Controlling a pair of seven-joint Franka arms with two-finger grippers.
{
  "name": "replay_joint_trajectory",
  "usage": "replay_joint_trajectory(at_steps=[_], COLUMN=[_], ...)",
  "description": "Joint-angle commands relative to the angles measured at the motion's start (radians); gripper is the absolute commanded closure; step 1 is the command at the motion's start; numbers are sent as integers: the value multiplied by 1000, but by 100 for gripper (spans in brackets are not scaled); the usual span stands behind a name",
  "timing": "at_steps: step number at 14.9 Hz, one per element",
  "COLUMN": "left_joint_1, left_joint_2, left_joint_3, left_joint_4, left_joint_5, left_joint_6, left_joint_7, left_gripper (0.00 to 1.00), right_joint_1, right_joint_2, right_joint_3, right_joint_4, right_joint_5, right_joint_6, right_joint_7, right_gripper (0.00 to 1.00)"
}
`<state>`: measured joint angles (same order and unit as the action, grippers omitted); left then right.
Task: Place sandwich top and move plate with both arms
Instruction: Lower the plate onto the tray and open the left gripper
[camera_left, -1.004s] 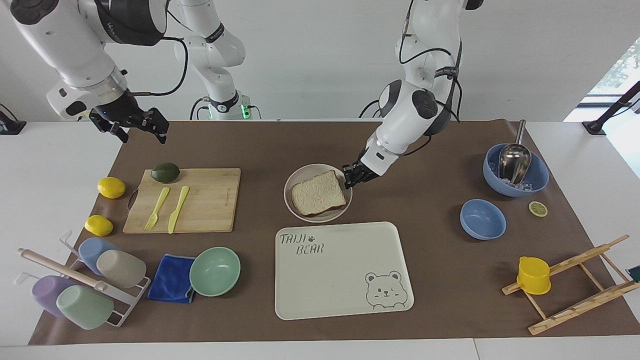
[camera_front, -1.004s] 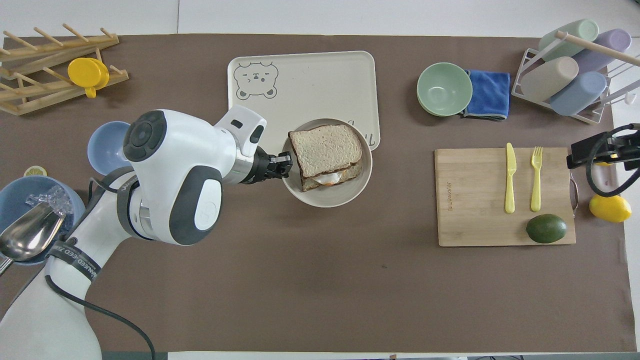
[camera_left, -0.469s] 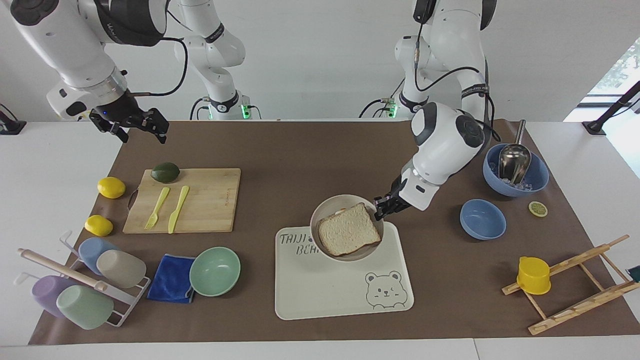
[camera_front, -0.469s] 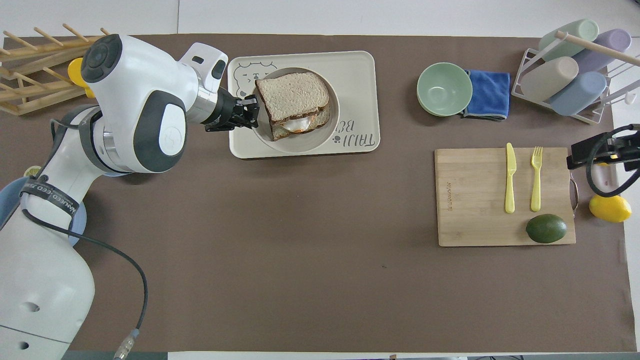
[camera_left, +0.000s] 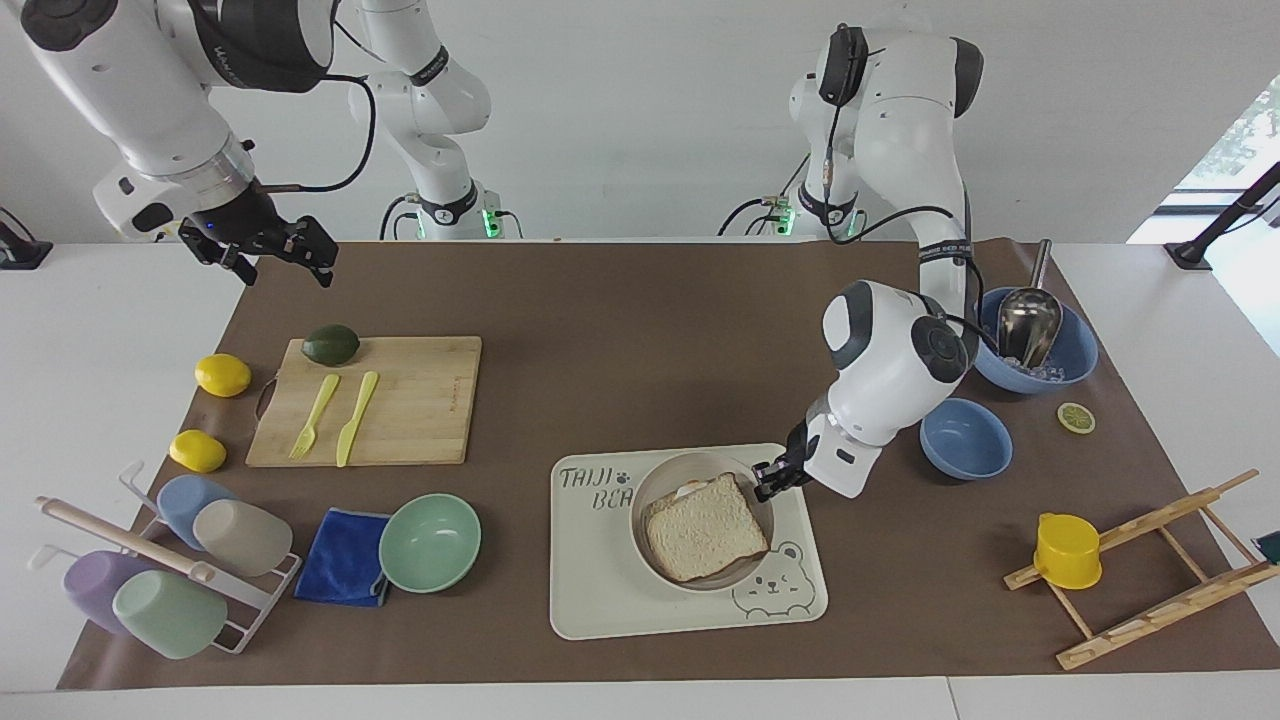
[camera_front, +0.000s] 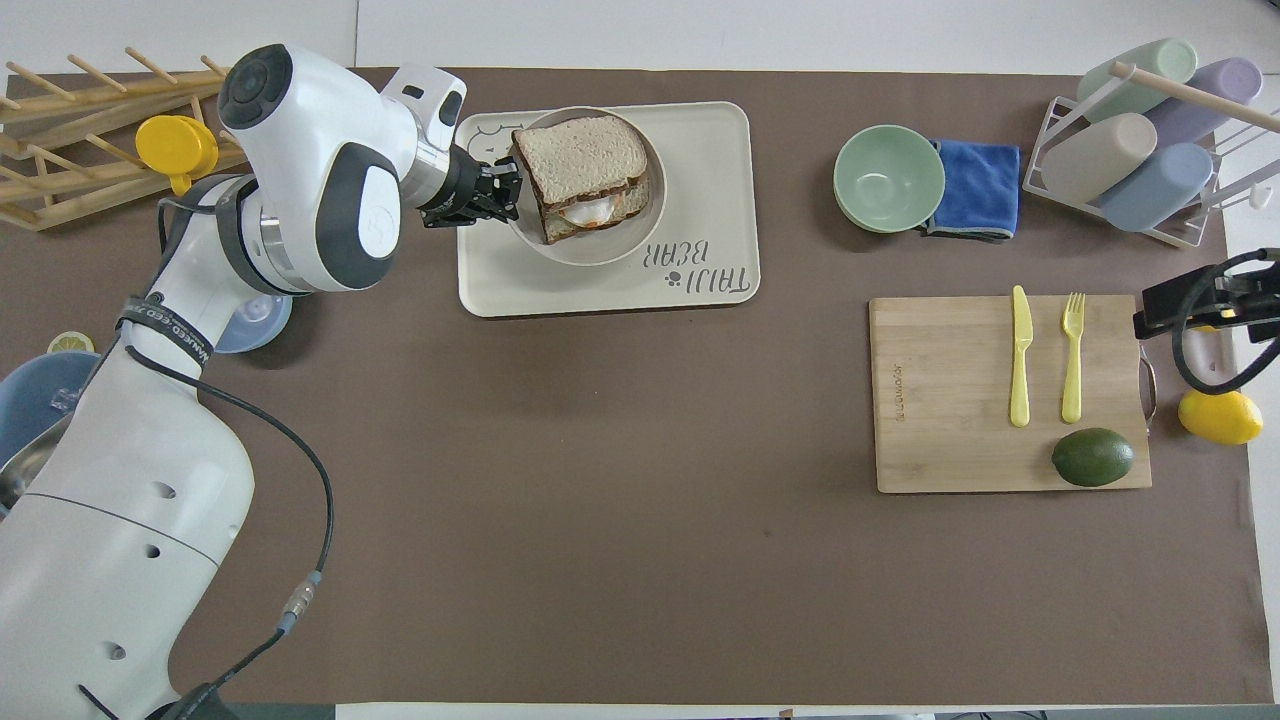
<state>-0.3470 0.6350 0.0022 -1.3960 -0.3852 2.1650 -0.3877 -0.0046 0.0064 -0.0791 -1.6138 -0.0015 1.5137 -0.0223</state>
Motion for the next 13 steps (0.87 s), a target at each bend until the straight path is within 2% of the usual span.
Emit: replay_joint_trajectory(at_steps=[1, 5, 9, 10, 11, 13], left_joint_1=[-7, -21, -23, -21, -20, -12], left_joint_2=[8, -32, -34, -35, -37, -41], left_joint_3=[-4, -4, -4, -4, -1, -1], left_joint_4=[-26, -156, -158, -159, -161, -158], left_joint_5=[31, 31, 31, 31, 34, 38], left_joint_6=[53, 160, 162, 157, 150, 115], left_joint_7=[15, 64, 64, 72, 94, 118], left_gripper=[100, 100, 100, 56, 21, 0], right_joint_1=[-5, -6, -5, -6, -6, -5], right_joint_2=[-28, -28, -28, -28, -28, -28], right_joint_3=[4, 4, 4, 4, 4, 4], right_joint_4=[-31, -31, -31, -31, -31, -31], right_joint_5=[-9, -9, -9, -9, -9, -9], right_joint_6=[3, 3, 3, 3, 3, 3], right_joint_7=[-10, -10, -10, -10, -10, -10], right_gripper=[0, 0, 0, 0, 0, 0])
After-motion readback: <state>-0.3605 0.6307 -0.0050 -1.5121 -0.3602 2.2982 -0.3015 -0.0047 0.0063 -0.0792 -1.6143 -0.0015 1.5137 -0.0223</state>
